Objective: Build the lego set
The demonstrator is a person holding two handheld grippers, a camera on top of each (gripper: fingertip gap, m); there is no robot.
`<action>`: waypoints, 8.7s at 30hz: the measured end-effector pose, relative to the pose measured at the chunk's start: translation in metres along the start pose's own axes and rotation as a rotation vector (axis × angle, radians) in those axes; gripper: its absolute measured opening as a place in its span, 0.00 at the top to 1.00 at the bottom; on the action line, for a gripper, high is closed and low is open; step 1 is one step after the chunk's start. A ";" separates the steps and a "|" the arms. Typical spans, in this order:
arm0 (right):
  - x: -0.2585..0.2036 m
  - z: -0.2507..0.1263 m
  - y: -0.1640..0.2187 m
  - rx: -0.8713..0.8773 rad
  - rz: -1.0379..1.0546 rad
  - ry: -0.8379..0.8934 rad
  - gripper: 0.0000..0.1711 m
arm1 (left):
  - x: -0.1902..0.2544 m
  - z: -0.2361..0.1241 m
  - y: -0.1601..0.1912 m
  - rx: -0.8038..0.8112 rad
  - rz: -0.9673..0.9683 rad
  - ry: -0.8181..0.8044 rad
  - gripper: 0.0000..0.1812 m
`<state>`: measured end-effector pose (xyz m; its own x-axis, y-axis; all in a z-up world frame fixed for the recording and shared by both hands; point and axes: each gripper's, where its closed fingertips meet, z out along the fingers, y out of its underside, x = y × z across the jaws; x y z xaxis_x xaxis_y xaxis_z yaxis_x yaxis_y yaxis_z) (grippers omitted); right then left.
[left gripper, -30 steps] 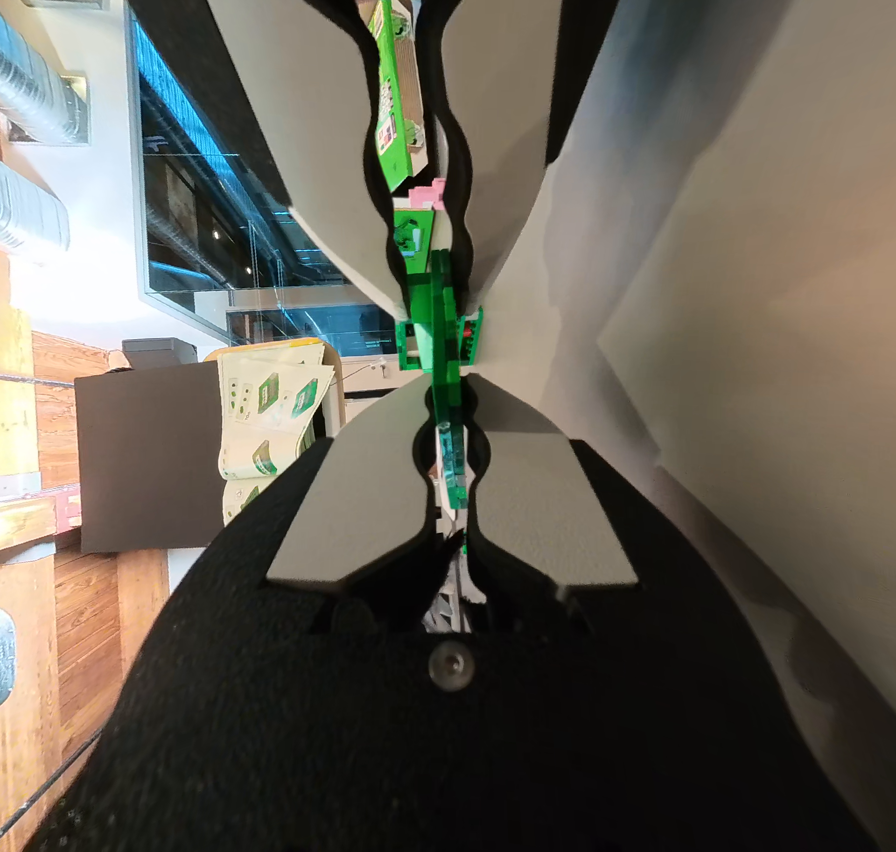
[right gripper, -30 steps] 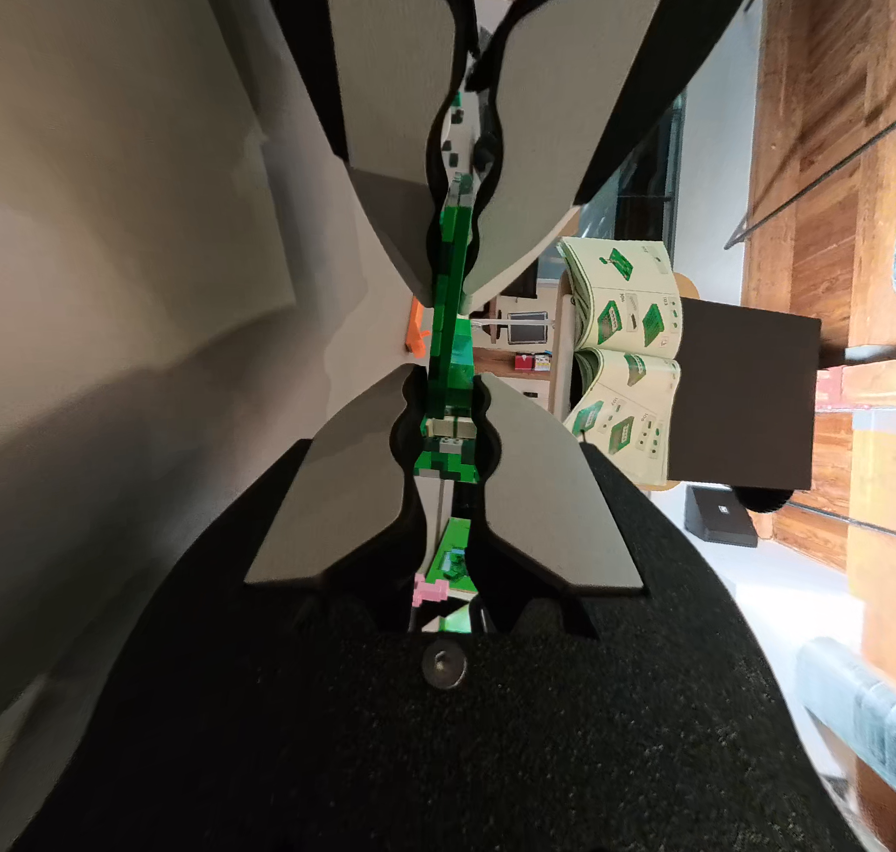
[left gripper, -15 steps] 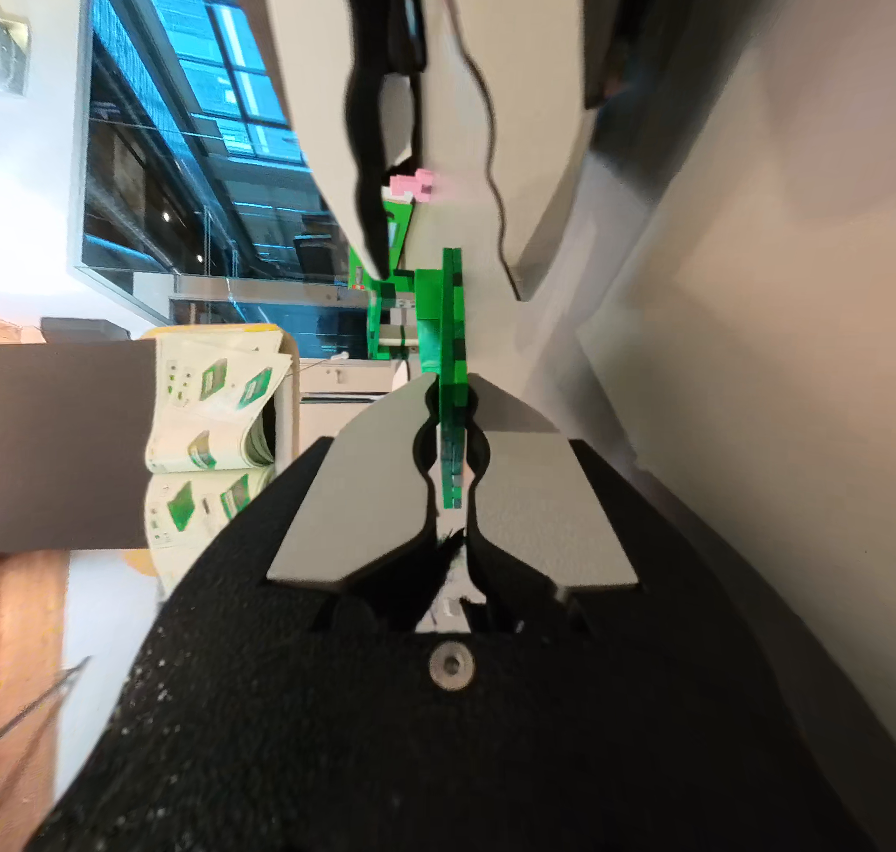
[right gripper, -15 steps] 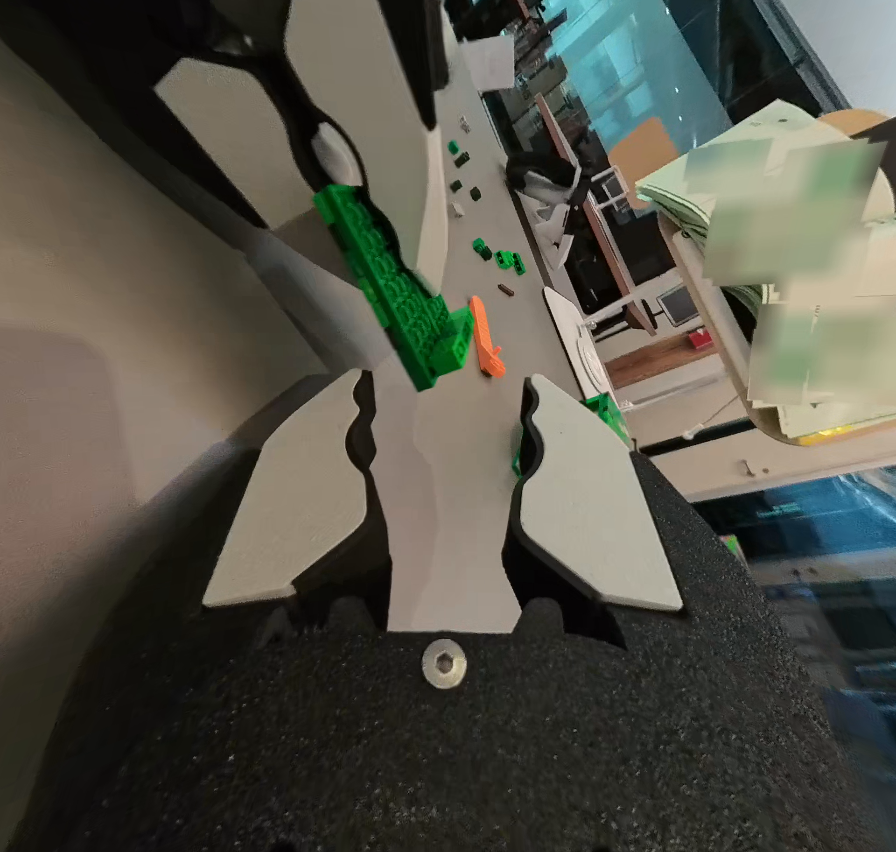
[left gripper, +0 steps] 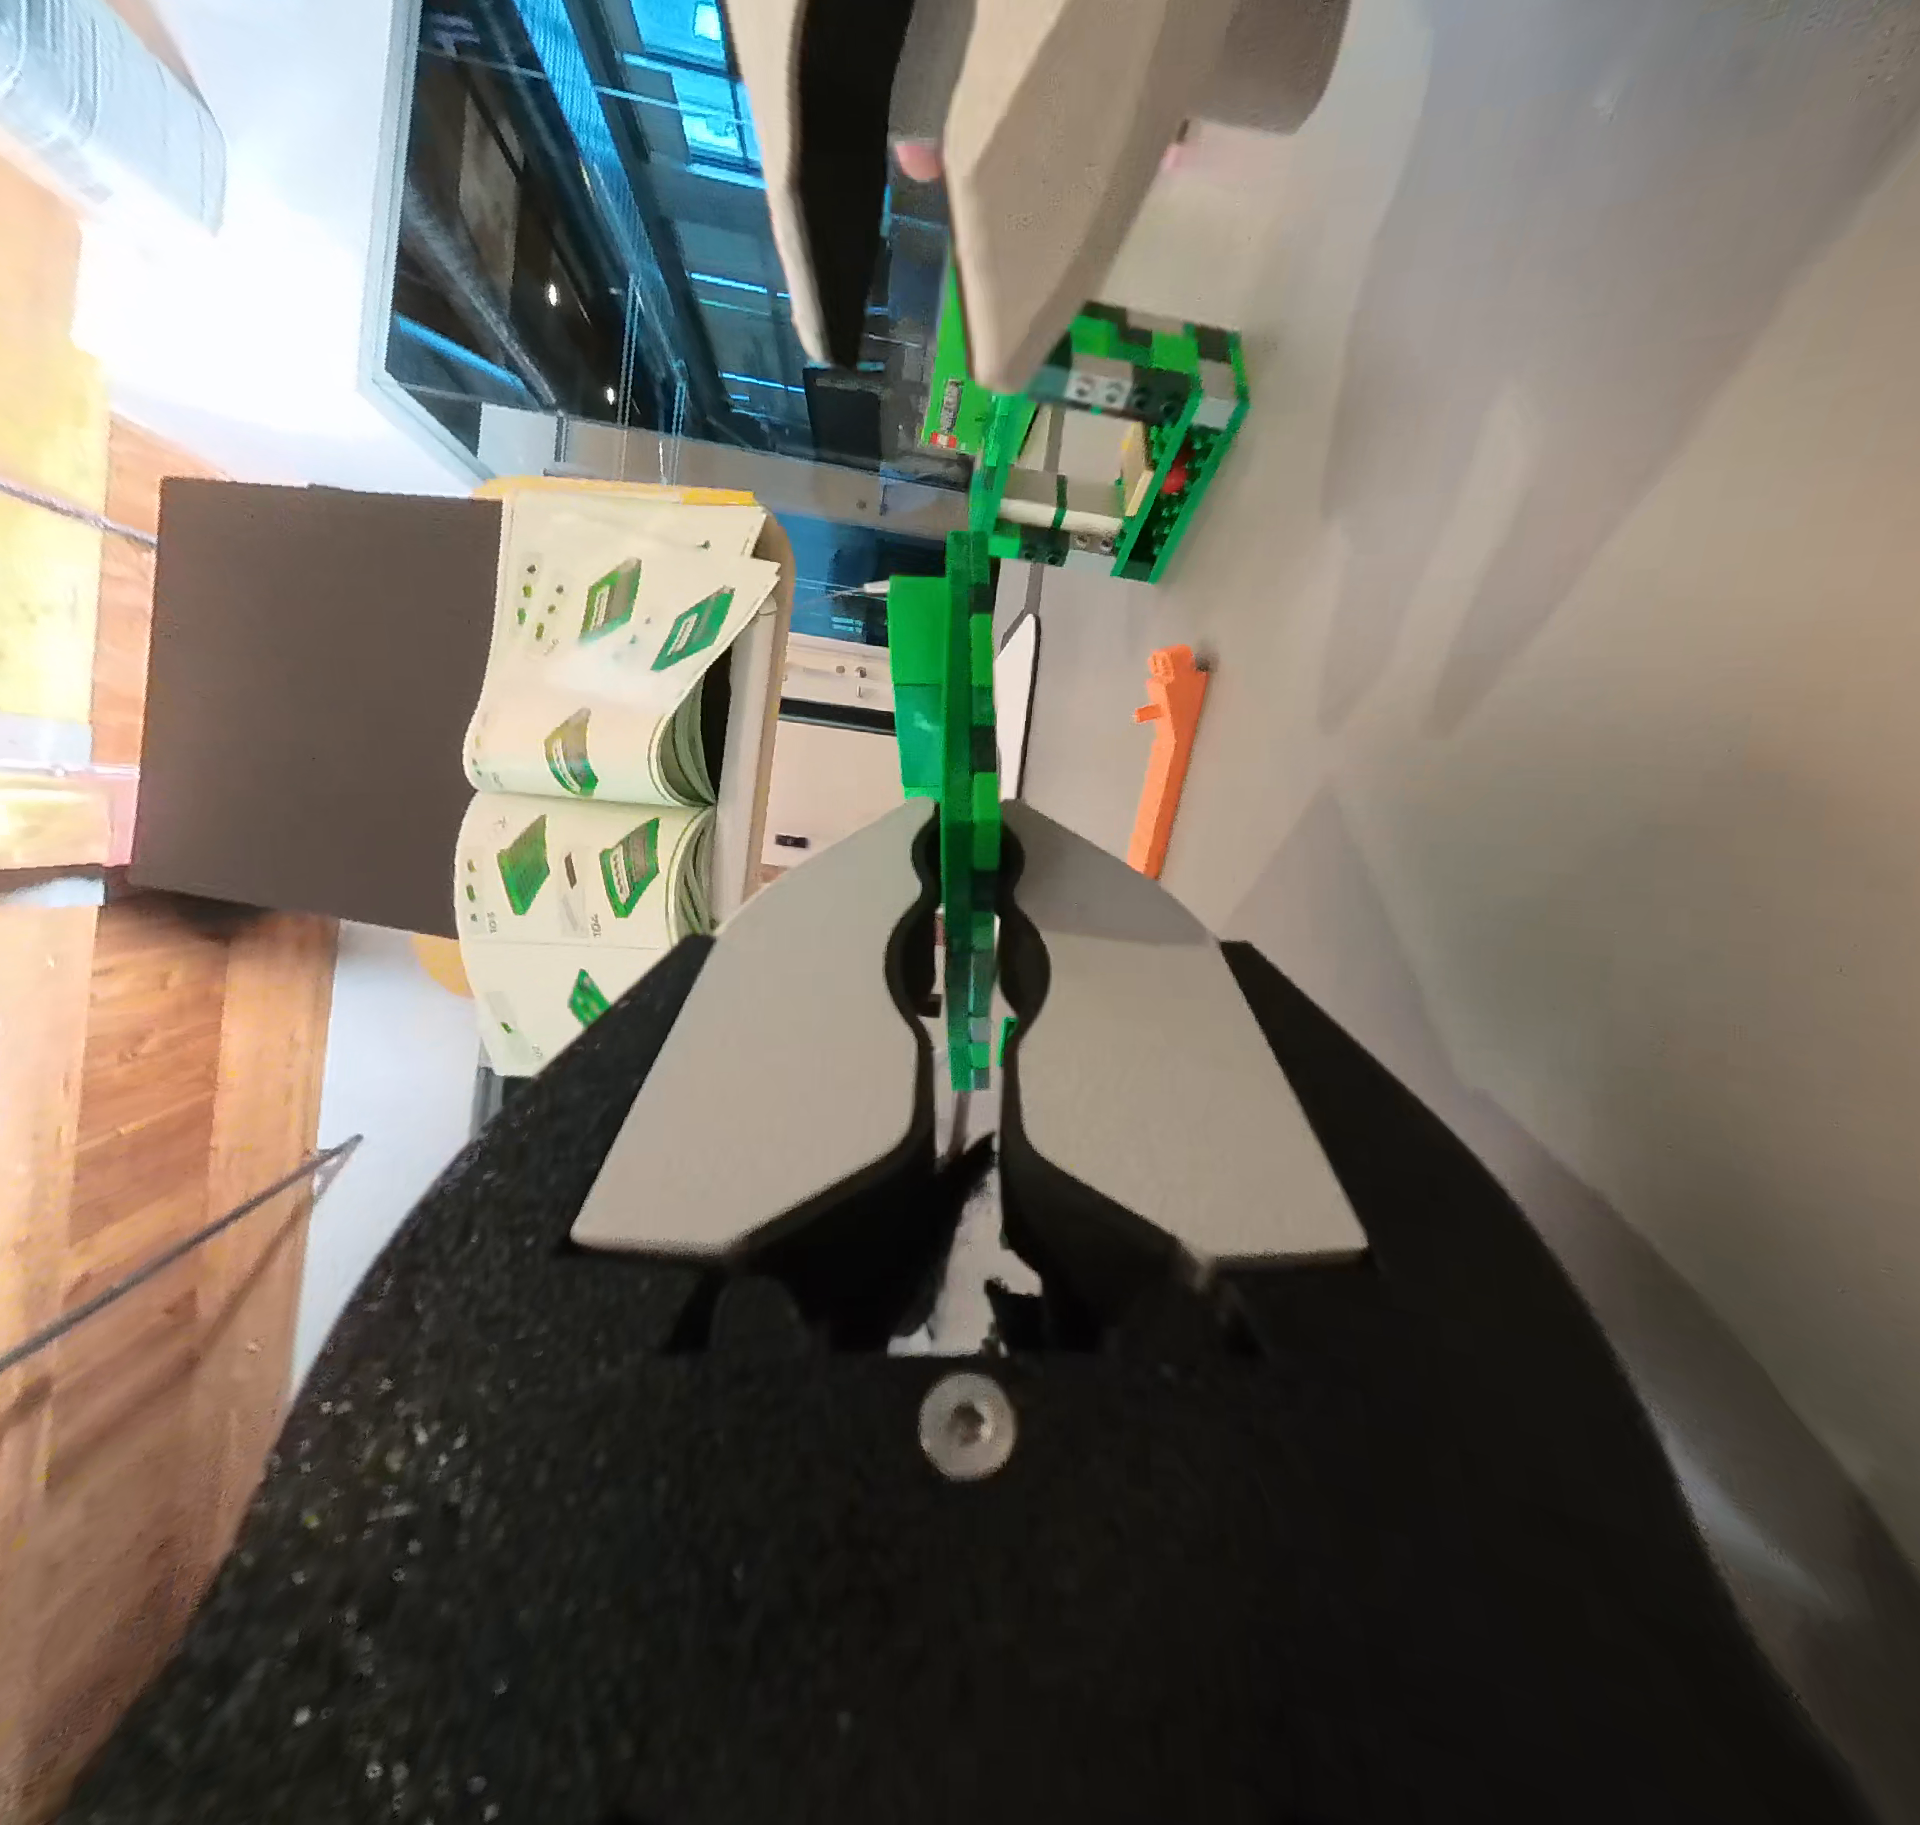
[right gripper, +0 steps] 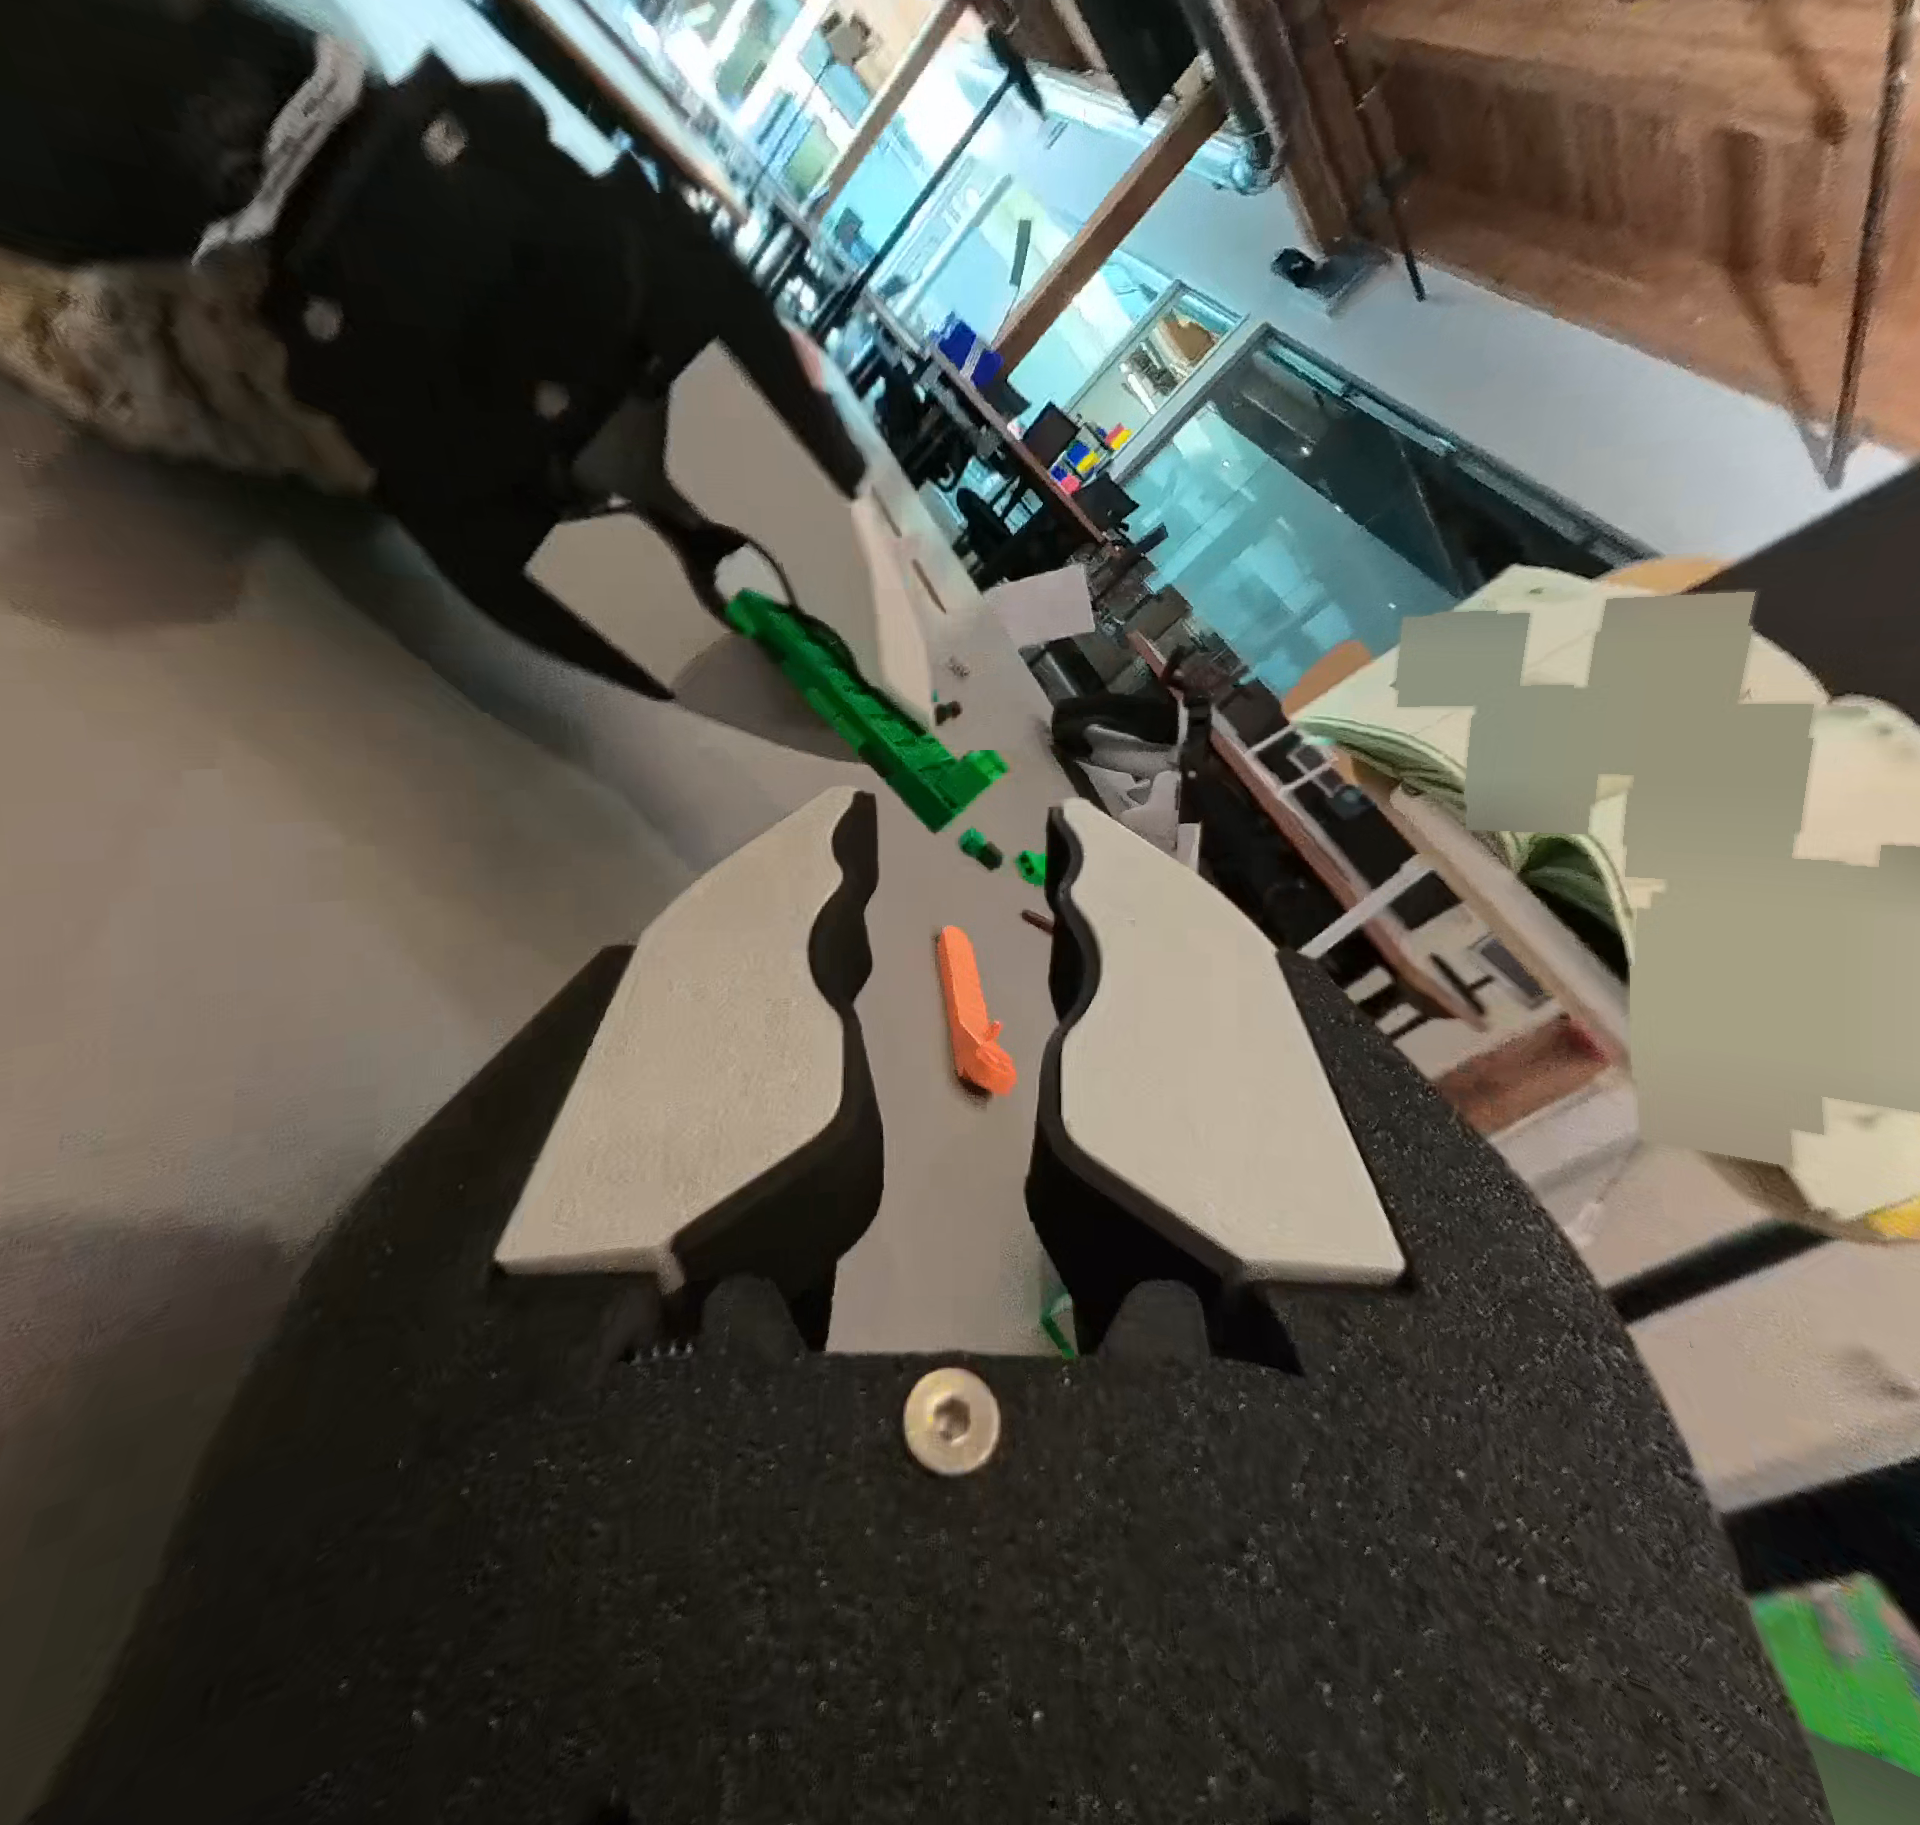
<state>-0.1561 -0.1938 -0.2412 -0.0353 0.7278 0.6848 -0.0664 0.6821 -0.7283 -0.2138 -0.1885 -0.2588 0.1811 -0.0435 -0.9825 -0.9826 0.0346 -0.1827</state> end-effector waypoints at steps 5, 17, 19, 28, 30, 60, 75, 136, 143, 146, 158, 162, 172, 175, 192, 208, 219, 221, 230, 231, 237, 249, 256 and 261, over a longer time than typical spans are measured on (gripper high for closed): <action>0.016 0.000 -0.001 0.057 0.159 0.009 0.87 | 0.015 0.024 0.001 -0.028 -0.081 0.080 0.97; 0.036 -0.007 0.004 0.120 0.436 -0.005 1.00 | 0.018 0.048 -0.004 0.045 -0.186 0.117 0.97; 0.038 -0.008 0.002 0.139 0.445 -0.001 1.00 | 0.022 0.049 -0.003 0.069 -0.182 0.145 0.97; 0.043 -0.009 0.006 0.140 0.519 0.005 1.00 | 0.020 0.038 -0.006 0.084 -0.065 0.116 0.97; 0.043 -0.008 0.007 0.142 0.528 0.001 1.00 | 0.024 0.035 -0.016 0.107 -0.028 0.128 0.97; 0.018 0.045 -0.042 0.014 0.014 -0.545 1.00 | 0.063 0.022 -0.085 0.303 0.157 0.279 0.97; -0.061 0.200 0.054 -0.353 -0.785 -1.426 0.94 | 0.064 0.009 -0.079 0.315 0.121 0.332 0.97; 0.043 0.028 0.031 -0.256 0.649 0.129 0.94 | -0.012 0.036 0.003 -0.168 -0.014 -0.042 0.97; 0.042 0.025 0.027 -0.241 0.634 0.117 0.91 | -0.010 0.036 0.003 -0.163 -0.013 -0.027 0.97; 0.042 0.020 0.021 -0.208 0.580 0.100 0.89 | -0.008 0.037 0.003 -0.160 -0.018 -0.012 0.97; 0.028 0.021 0.047 -0.354 -0.667 0.062 0.71 | 0.001 0.037 -0.002 -0.137 -0.013 0.042 0.97; 0.031 0.024 0.043 -0.331 -0.746 0.091 0.75 | 0.004 0.037 -0.004 -0.127 -0.012 0.060 0.97; 0.028 0.024 0.049 -0.379 -0.641 0.058 0.88 | 0.007 0.037 -0.009 -0.111 -0.005 0.069 0.97; 0.027 0.024 0.051 -0.401 -0.591 0.060 0.88 | 0.008 0.038 -0.009 -0.115 -0.018 0.078 0.97; 0.029 0.026 0.052 -0.348 -0.374 0.110 0.79 | 0.003 0.039 0.007 -0.149 0.025 0.061 0.97; 0.045 0.013 0.021 0.003 0.289 0.109 0.85 | -0.012 0.037 0.026 -0.130 -0.087 -0.010 0.97; 0.055 0.008 0.027 0.021 0.376 0.129 0.94 | -0.005 0.037 0.033 -0.135 -0.076 0.035 0.97; 0.053 0.009 0.027 0.020 0.368 0.122 0.94 | -0.003 0.037 0.034 -0.139 -0.073 0.046 0.97; 0.049 0.010 0.025 0.019 0.336 0.103 0.96 | -0.002 0.036 0.033 -0.131 -0.053 0.056 0.97; 0.049 0.010 0.025 0.019 0.335 0.102 0.96 | -0.002 0.035 0.033 -0.131 -0.053 0.056 0.97; 0.048 0.010 0.025 0.019 0.330 0.094 0.96 | -0.002 0.034 0.035 -0.132 -0.052 0.054 0.97; 0.044 0.013 0.025 0.012 0.310 0.080 0.97 | -0.004 0.033 0.038 -0.131 -0.057 0.045 0.97; 0.042 0.019 0.043 -0.240 -0.224 0.184 0.83 | 0.001 0.030 0.035 -0.129 -0.080 0.104 0.97; 0.008 0.031 0.029 -0.257 -0.665 0.155 0.85 | 0.003 0.027 0.024 -0.123 -0.033 0.128 0.97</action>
<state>-0.1890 -0.1707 -0.2560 0.0742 0.1425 0.9870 0.2127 0.9647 -0.1553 -0.2361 -0.1607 -0.2675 0.2144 -0.1700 -0.9618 -0.9753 -0.0914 -0.2013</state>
